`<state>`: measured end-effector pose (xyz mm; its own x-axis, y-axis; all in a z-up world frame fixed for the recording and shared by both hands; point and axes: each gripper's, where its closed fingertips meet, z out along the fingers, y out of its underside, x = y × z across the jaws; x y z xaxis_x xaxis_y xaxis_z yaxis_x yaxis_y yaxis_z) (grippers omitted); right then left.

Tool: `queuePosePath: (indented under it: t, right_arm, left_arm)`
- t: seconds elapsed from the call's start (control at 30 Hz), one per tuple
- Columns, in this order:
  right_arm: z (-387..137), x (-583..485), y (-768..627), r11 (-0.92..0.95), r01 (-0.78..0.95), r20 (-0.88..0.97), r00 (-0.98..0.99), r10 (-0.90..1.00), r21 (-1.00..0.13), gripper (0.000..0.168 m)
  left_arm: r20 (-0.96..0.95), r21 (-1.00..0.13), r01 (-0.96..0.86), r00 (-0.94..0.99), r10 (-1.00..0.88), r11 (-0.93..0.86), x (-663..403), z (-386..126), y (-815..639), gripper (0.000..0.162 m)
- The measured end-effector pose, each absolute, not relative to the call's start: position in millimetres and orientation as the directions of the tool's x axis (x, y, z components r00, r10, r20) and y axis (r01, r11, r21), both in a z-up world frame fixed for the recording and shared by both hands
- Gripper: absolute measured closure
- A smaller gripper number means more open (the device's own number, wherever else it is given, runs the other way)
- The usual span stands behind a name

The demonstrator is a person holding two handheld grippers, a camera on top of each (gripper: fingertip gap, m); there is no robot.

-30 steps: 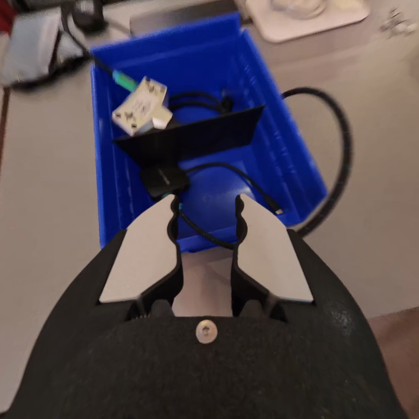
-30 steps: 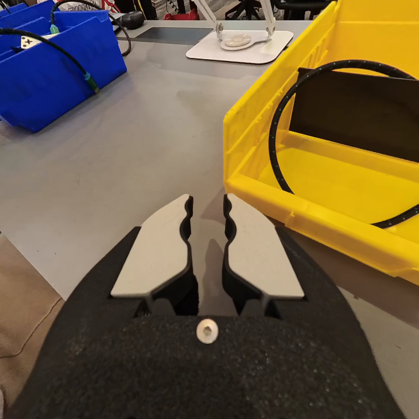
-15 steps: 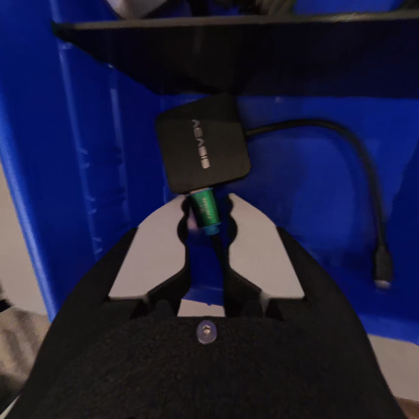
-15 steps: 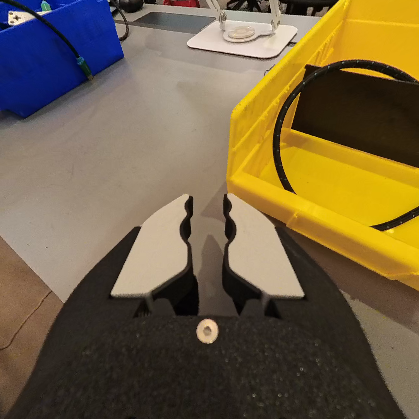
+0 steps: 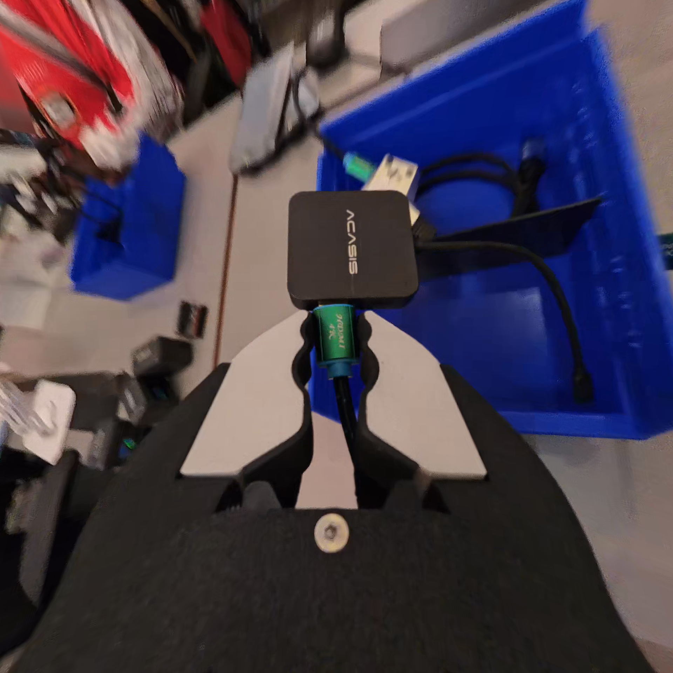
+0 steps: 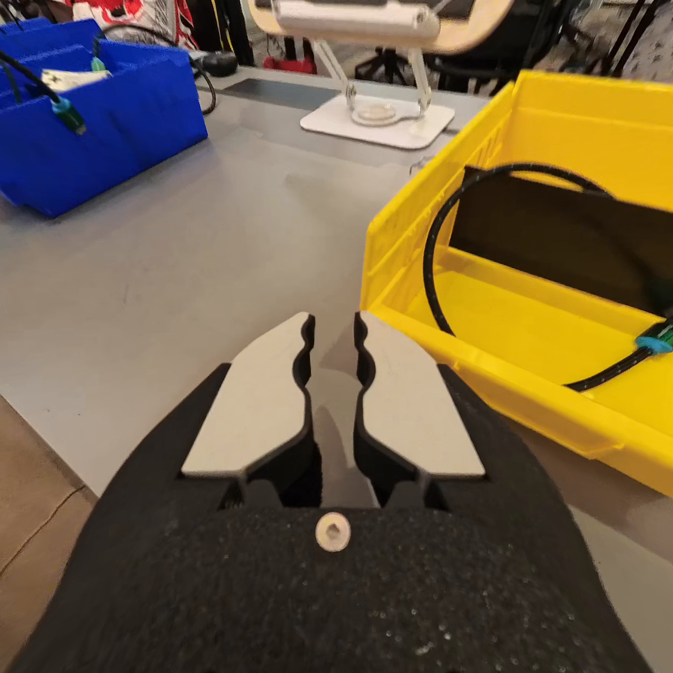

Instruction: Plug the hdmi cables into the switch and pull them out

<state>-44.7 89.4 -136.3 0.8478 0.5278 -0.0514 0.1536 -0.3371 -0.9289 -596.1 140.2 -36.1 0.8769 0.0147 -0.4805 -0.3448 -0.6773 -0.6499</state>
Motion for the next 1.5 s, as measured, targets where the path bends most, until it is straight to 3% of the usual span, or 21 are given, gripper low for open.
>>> queuePosePath:
  t: [0.23, 0.37, 0.47, 0.57, 0.7, 0.83, 1.0, 1.1, 1.17, 1.23, 1.27, 1.37, 1.43, 1.5]
  right_arm:
    - [-66, -81, 89, -0.083, 0.159, 0.070, 0.766, 0.639, -0.984, 0.140]
    - [-25, -133, 97, 0.002, 0.188, 0.117, 0.602, 0.790, -0.982, 0.125]
    - [9, -166, 110, 0.103, 0.237, 0.201, 0.439, 0.876, -0.966, 0.125]
    - [22, -198, 128, 0.187, 0.361, 0.288, 0.251, 0.924, -0.914, 0.124]
    - [15, -242, 143, 0.246, 0.501, 0.302, 0.033, 0.953, -0.830, 0.119]
    - [-13, -267, 152, 0.339, 0.593, 0.362, -0.085, 0.928, -0.730, 0.121]
    - [-51, -277, 151, 0.364, 0.699, 0.341, -0.180, 0.923, -0.616, 0.149]
    - [-71, -275, 149, 0.360, 0.751, 0.308, -0.217, 0.926, -0.554, 0.155]
    - [-81, -272, 155, 0.381, 0.768, 0.355, -0.214, 0.910, -0.515, 0.155]
    - [-87, -266, 165, 0.390, 0.771, 0.428, -0.170, 0.888, -0.503, 0.155]
    - [-89, -262, 170, 0.393, 0.772, 0.470, -0.139, 0.872, -0.500, 0.155]
    - [-89, -254, 172, 0.456, 0.732, 0.628, -0.050, 0.776, -0.506, 0.155]
    - [-90, -253, 158, 0.496, 0.689, 0.680, -0.004, 0.733, -0.529, 0.155]
    - [-96, -252, 138, 0.539, 0.657, 0.709, -0.009, 0.705, -0.527, 0.155]
  left_arm:
    - [-0.749, -0.607, -0.753, 0.649, -0.135, -0.253, -477, 37, 148, 0.139]
    - [-0.896, -0.412, -0.910, 0.415, -0.157, -0.057, -408, 37, 152, 0.139]
    - [-0.982, -0.158, -0.985, 0.149, -0.113, 0.075, -369, 26, 155, 0.139]
    - [-0.994, 0.083, -0.982, -0.094, -0.053, 0.171, -340, 13, 158, 0.140]
    - [-0.960, 0.267, -0.929, -0.279, -0.010, 0.255, -310, -5, 161, 0.139]
    - [-0.920, 0.382, -0.875, -0.389, 0.036, 0.298, -291, -21, 160, 0.139]
    - [-0.897, 0.432, -0.853, -0.439, 0.046, 0.292, -281, -35, 158, 0.139]
    - [-0.919, 0.371, -0.894, -0.392, -0.036, 0.252, -290, -50, 158, 0.140]
    - [-0.950, 0.252, -0.929, -0.290, -0.113, 0.271, -295, -55, 147, 0.139]
    - [-0.968, 0.006, -0.962, -0.074, -0.241, 0.274, -302, -52, 134, 0.148]
    - [-0.940, -0.172, -0.954, 0.084, -0.331, 0.245, -306, -48, 127, 0.148]
    - [-0.537, -0.720, -0.694, 0.559, -0.632, -0.003, -315, -40, 110, 0.134]
    - [-0.164, -0.897, -0.415, 0.630, -0.760, -0.150, -311, -33, 96, 0.119]
    - [0.010, -0.949, -0.264, 0.518, -0.855, -0.171, -302, -26, 78, 0.108]
